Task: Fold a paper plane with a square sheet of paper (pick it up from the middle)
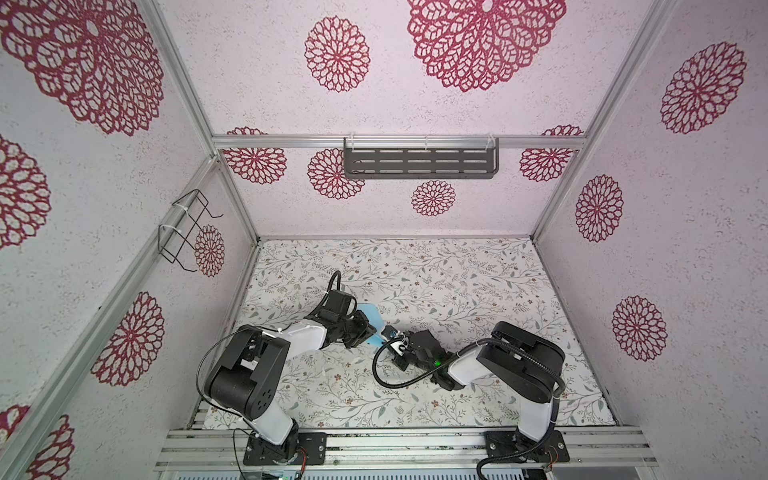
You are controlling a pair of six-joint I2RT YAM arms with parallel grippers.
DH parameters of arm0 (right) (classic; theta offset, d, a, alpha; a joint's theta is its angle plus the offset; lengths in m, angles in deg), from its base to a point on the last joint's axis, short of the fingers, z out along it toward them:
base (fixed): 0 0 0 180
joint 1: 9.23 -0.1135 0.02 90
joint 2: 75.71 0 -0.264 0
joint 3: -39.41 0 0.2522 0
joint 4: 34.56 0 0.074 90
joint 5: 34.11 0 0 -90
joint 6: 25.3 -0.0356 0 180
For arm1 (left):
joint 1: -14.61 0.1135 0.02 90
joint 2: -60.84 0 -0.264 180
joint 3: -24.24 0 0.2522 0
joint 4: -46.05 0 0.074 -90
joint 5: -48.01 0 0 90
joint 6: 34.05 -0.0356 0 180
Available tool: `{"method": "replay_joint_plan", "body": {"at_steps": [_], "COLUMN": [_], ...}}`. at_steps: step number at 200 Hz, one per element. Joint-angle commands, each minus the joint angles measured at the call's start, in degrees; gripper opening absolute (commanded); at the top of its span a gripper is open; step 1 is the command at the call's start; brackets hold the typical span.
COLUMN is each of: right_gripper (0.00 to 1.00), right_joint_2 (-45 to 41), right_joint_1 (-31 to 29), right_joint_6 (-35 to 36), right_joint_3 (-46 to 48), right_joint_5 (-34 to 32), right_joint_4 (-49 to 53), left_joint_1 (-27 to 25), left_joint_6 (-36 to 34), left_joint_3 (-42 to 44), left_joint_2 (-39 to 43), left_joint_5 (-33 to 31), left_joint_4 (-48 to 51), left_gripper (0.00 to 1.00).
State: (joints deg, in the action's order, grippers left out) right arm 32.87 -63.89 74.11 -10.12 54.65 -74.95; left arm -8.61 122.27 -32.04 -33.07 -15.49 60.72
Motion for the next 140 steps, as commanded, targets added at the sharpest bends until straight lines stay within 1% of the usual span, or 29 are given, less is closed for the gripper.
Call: {"method": "replay_joint_plan", "body": {"at_steps": [1, 37, 57, 73, 94, 120, 140], "right_gripper": [0.2, 0.2, 0.16, 0.11, 0.05, 0.04, 0.04], "right_joint_2": [0.73, 1.88, 1.98, 1.8, 1.33, 1.19, 1.51], "right_joint_1": [0.04, 0.07, 0.15, 0.34, 0.86, 1.55, 1.84], "right_joint_6": [-0.67, -1.36, -2.12, -2.94, -4.47, -6.51, -8.18], "right_joint_3": [-1.68, -2.55, -2.31, -1.74, -0.84, 0.24, 0.35], "right_joint_5": [0.96, 0.94, 0.72, 1.39, 3.39, 6.08, 7.9], "right_joint_4": [-1.88, -1.8, -2.27, -2.85, -3.47, -3.99, -3.88], "left_joint_1": [0.22, 0.27, 0.25, 0.69, 2.44, 5.61, 7.19], "left_joint_6": [0.92, 1.37, 1.53, 1.57, 0.53, -1.9, -2.54], "left_joint_3": [-0.63, -0.46, -0.37, -0.46, -0.63, -0.39, 1.3], "left_joint_2": [-0.66, -0.27, 0.33, 1.24, 3.84, 9.17, 13.68], "left_joint_5": [0.31, 0.31, 0.13, -0.37, -1.54, -4.32, -6.7], "left_joint_4": [-0.03, -0.12, 0.1, 0.78, 2.82, 6.86, 8.53], "left_gripper": [0.11, 0.1, 0.12, 0.18, 0.3, 0.44, 0.47]}}
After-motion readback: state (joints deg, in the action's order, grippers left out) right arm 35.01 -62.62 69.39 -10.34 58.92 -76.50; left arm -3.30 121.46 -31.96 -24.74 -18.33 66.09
